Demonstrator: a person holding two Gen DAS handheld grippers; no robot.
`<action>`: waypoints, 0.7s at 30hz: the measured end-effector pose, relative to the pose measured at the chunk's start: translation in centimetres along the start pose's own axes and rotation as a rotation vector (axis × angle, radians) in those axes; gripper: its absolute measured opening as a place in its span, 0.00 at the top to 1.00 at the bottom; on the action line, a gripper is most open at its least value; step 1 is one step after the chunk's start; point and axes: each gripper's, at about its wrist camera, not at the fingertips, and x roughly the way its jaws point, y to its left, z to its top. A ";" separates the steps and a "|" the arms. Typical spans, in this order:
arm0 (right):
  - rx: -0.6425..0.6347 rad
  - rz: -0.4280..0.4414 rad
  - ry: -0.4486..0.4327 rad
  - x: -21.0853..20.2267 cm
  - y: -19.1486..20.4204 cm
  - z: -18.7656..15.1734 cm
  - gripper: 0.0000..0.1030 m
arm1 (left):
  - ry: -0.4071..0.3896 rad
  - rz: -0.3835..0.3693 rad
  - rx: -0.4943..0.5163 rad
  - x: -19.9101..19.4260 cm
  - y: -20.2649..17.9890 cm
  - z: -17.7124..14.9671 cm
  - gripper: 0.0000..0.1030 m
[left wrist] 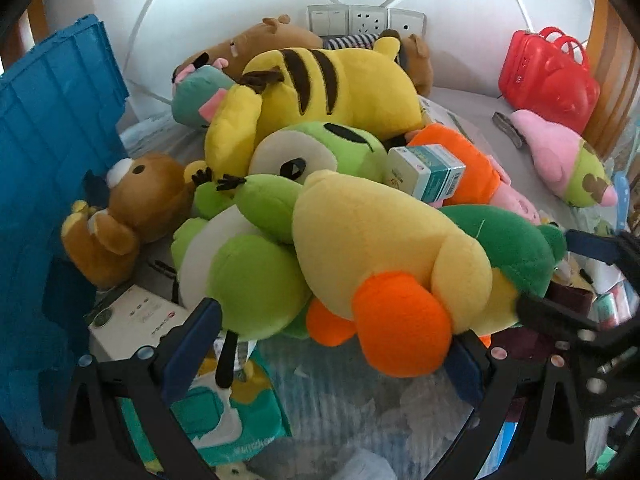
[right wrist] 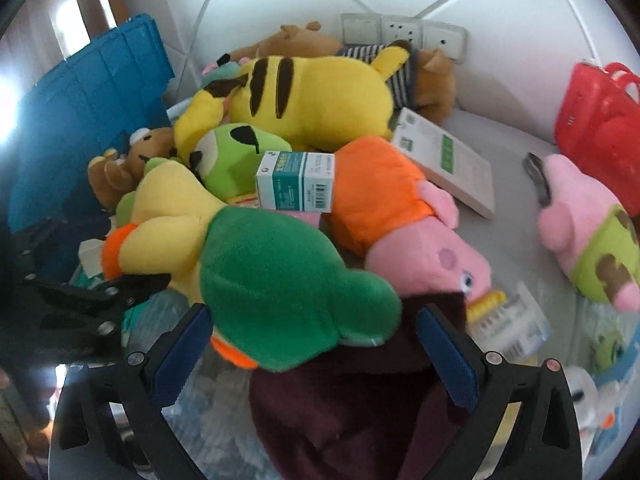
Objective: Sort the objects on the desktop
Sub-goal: 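Grasp the green frog plush with the left tool while the right tool grasps the green-yellow duck plush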
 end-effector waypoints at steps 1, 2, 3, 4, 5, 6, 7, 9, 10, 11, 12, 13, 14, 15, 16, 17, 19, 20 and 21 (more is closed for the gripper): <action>-0.002 0.008 0.007 0.6 0.1 0.3 0.00 | 0.001 -0.003 0.001 0.3 0.1 0.2 0.02; 0.003 0.027 0.011 1.0 0.1 0.4 0.00 | 0.003 -0.005 0.002 0.5 0.2 0.3 0.02; 0.007 0.047 0.015 1.3 0.0 0.5 0.00 | 0.004 -0.008 0.003 0.8 0.3 0.5 0.02; 0.018 0.065 0.016 1.8 -0.2 0.6 0.00 | 0.005 -0.010 0.004 1.0 0.5 0.6 0.02; 0.028 0.087 0.018 2.2 -0.4 0.6 0.00 | 0.005 -0.012 0.006 1.2 0.5 0.7 0.04; 0.036 0.107 0.018 2.5 -0.6 0.6 0.00 | 0.000 -0.011 0.013 1.3 0.4 0.8 0.06; 0.046 0.128 0.019 2.9 -0.8 0.6 0.00 | -0.008 -0.009 0.025 1.3 0.2 0.8 0.07; 0.072 0.163 0.029 3.5 -1.2 0.5 0.00 | -0.019 -0.006 0.042 1.3 -0.1 0.8 0.12; 0.085 0.180 0.034 3.9 -1.5 0.5 0.00 | -0.019 -0.008 0.049 1.3 -0.3 0.8 0.14; 0.098 0.196 0.040 4.2 -1.7 0.4 0.00 | -0.020 -0.010 0.056 1.3 -0.4 0.8 0.20; 0.111 0.192 0.056 4.4 -1.7 0.4 0.01 | -0.021 -0.012 0.063 1.3 -0.6 0.8 0.27; 0.110 0.193 0.055 4.2 -1.5 0.4 0.12 | -0.023 -0.024 0.072 1.0 -0.9 0.7 0.30; 0.109 0.194 0.053 3.9 -1.2 0.4 0.15 | -0.025 -0.053 0.080 0.7 -1.1 0.7 0.49; 0.095 0.179 0.044 3.5 -0.9 0.4 0.19 | -0.025 -0.075 0.084 0.5 -1.3 0.6 0.72; 0.080 0.165 0.036 3.0 -0.5 0.5 0.23 | -0.022 -0.080 0.080 0.3 -1.3 0.6 0.72; 0.064 0.152 0.031 2.5 -0.2 0.5 0.24 | -0.019 -0.084 0.077 0.1 -1.3 0.6 0.72; 0.065 0.151 0.032 1.7 -0.1 0.4 0.28 | -0.013 -0.094 0.069 -0.3 -1.3 0.5 0.72; 0.066 0.146 0.030 1.3 -0.2 0.3 0.29 | -0.010 -0.099 0.066 -0.5 -1.3 0.5 0.71; 0.070 0.140 0.027 0.9 -0.3 0.2 0.29 | -0.007 -0.103 0.062 -0.7 -1.4 0.4 0.70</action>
